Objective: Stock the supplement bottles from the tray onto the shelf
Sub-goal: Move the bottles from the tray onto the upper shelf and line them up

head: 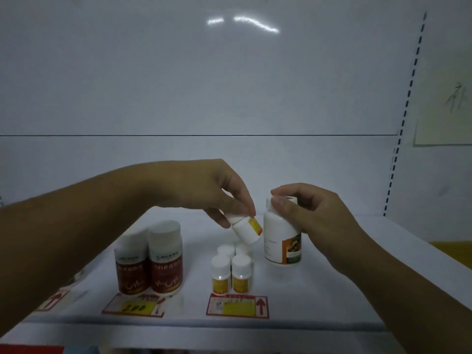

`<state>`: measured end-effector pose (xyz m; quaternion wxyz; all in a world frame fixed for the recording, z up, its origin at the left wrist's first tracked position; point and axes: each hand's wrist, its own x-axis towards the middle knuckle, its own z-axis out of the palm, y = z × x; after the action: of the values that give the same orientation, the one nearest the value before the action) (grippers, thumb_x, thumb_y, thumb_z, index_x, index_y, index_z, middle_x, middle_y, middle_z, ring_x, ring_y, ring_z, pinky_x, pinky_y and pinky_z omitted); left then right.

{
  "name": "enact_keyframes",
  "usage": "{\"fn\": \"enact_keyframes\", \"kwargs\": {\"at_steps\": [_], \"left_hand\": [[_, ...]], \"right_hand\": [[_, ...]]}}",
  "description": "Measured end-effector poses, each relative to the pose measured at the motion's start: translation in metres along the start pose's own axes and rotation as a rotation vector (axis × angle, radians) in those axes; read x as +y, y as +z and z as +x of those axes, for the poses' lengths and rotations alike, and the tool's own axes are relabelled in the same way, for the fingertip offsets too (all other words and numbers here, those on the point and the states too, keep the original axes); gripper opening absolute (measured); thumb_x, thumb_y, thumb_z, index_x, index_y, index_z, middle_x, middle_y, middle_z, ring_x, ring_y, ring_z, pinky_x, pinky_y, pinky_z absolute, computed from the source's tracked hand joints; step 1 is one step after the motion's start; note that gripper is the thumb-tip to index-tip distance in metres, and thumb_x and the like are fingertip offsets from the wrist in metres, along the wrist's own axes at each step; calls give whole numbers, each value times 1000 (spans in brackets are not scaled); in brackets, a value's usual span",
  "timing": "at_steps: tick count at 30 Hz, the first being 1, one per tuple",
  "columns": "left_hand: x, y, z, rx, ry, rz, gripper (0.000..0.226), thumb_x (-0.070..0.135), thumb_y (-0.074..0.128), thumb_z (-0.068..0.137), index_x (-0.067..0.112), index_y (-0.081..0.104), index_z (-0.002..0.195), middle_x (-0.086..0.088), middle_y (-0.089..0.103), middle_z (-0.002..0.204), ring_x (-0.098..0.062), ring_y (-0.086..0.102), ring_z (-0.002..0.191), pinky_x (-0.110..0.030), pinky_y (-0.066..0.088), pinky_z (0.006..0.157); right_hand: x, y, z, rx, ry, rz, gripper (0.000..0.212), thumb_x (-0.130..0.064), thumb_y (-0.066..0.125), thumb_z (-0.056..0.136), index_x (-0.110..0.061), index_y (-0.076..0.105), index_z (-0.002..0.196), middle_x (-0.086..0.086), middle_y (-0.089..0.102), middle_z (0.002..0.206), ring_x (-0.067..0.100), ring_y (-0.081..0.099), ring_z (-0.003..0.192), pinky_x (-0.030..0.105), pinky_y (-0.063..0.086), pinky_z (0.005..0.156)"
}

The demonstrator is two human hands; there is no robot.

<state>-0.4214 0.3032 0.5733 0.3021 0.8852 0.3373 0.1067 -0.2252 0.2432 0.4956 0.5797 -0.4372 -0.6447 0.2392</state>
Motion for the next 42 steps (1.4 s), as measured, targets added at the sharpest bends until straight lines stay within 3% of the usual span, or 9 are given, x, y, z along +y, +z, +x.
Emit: {"fn": "enact_keyframes", "kwargs": {"at_steps": [6, 11, 16, 20, 26, 31, 36, 39, 42], "left_hand": [[-17, -23, 30, -33, -37, 125, 20, 13, 79, 71, 29, 72, 82, 9, 74, 87, -10, 71, 79, -12, 52, 64], [-28, -22, 57, 35, -78, 280, 21, 18, 79, 72, 34, 72, 83, 12, 74, 89, -7, 69, 79, -14, 55, 67], [-36, -8, 84, 72, -151, 403, 28, 17, 73, 78, 20, 71, 105, 3, 69, 107, -11, 66, 73, -18, 55, 57], [-39, 15, 99, -51, -163, 555, 30, 20, 74, 76, 23, 71, 106, 3, 69, 109, -16, 65, 88, -25, 52, 80], [-48, 38, 102, -214, -230, 616, 32, 20, 74, 76, 23, 70, 108, -3, 69, 110, -16, 61, 91, -26, 47, 85], [-44, 43, 95, -212, -291, 560, 34, 21, 65, 85, 22, 64, 119, -1, 64, 121, -16, 59, 105, -30, 46, 97], [-11, 13, 51, -5, -269, 157, 45, 16, 66, 84, 20, 55, 127, 3, 61, 128, -12, 57, 116, -35, 44, 103], [12, -6, 3, 157, -202, -117, 46, 27, 71, 74, 26, 57, 119, 8, 68, 116, -10, 63, 107, -30, 52, 92], [19, -3, -30, 435, -180, -100, 41, 29, 76, 72, 30, 61, 110, 10, 70, 105, -6, 67, 96, -21, 57, 79]], "right_hand": [[19, 1, 20, 17, 54, -15, 25, -52, 66, 62, -38, 65, 83, -13, 69, 84, -5, 64, 76, 10, 50, 53], [35, -5, 32, -7, 102, -9, 16, -36, 69, 75, -34, 66, 90, -9, 69, 87, 6, 64, 79, 15, 48, 61], [42, -6, 46, -79, 161, -38, 21, -31, 69, 79, -29, 63, 99, -14, 63, 93, 7, 60, 84, 17, 49, 65], [48, -14, 50, -82, 172, -28, 19, -31, 69, 79, -28, 64, 98, -13, 64, 95, 8, 61, 86, 18, 49, 66], [52, -29, 51, -73, 181, 31, 22, -34, 70, 76, -27, 67, 97, -3, 68, 95, 14, 64, 90, 27, 53, 74], [48, -28, 53, -107, 161, 30, 24, -35, 67, 79, -25, 67, 100, -8, 67, 100, 12, 63, 92, 27, 54, 77], [19, -17, 67, -178, 27, 39, 24, -40, 70, 73, -22, 68, 90, -6, 68, 88, 11, 65, 83, 24, 55, 66], [-11, 4, 78, -245, -75, 38, 35, -47, 72, 65, -19, 66, 86, -3, 68, 83, 13, 66, 79, 29, 58, 68], [-36, 29, 84, -308, -178, 2, 44, -55, 73, 58, -20, 63, 84, -3, 66, 80, 13, 66, 74, 34, 59, 67]]}}
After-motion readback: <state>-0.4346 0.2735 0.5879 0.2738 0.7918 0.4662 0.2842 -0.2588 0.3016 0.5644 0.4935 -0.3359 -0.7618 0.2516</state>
